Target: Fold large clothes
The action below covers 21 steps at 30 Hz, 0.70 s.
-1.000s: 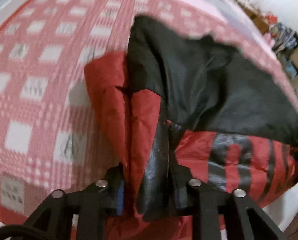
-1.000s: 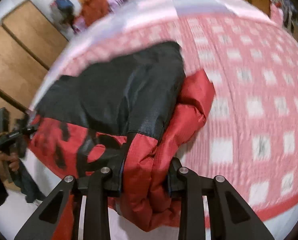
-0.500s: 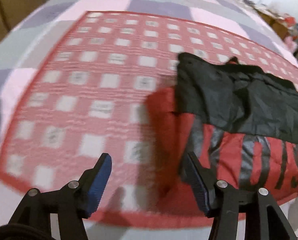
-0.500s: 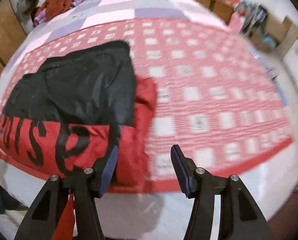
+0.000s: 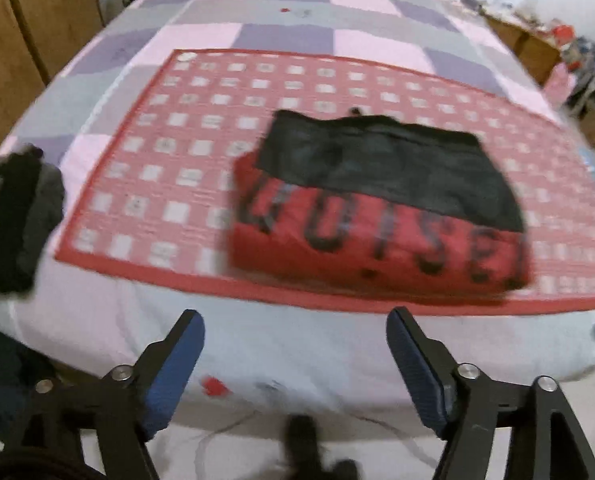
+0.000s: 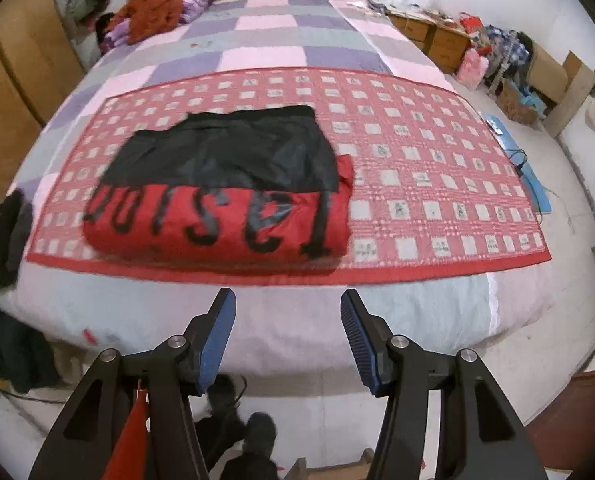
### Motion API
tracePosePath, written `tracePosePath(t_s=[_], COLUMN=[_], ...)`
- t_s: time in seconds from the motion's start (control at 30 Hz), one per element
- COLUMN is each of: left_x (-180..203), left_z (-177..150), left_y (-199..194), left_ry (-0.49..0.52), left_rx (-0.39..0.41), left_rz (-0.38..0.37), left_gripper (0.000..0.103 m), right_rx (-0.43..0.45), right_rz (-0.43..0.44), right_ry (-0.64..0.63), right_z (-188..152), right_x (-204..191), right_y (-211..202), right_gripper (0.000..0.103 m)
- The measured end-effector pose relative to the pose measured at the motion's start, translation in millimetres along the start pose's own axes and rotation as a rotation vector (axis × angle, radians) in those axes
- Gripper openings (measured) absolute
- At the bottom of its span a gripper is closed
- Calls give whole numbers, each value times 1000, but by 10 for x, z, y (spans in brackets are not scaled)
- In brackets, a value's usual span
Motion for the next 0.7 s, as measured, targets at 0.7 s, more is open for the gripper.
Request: tracePosePath(t_s=[0.7], left_x=[752], left_z=[208], left_y=[-780], left_ry=[132], left_rx=[-8], left_rz=[44], left_gripper=[89], right_rx=[6], right_rz=[59], right_ry=[-6], right_z=[10], right_x=[-423], right_y=[-1188], right_gripper=[58])
Point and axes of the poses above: each gripper's, at about its wrist camera, not at the fingertips, and y roughly the way its jaws point, x to its right, z to its top, the point moved 5 cm from there along y, roughly the way its jaws point, and after that the axes turned 14 degrees about x, right-handed, at the moved point
